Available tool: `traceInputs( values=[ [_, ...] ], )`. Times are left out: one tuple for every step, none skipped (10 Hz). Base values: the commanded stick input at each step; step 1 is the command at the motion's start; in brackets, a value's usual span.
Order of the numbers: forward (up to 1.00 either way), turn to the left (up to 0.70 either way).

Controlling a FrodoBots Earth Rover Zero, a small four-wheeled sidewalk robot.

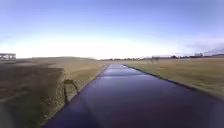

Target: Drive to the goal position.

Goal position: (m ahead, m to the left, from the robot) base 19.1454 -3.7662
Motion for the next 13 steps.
traceInputs(
  values=[
    [1.0,0.0],
    [1.0,0.0],
    [1.0,0.0],
    [1.0,0.0],
    [1.0,0.0],
    [1.0,0.02],
    [1.0,0.03],
    [1.0,0.02],
    [1.0,0.02],
    [1.0,-0.04],
    [1.0,-0.12],
    [1.0,-0.19],
    [1.0,-0.22]
  ],
)
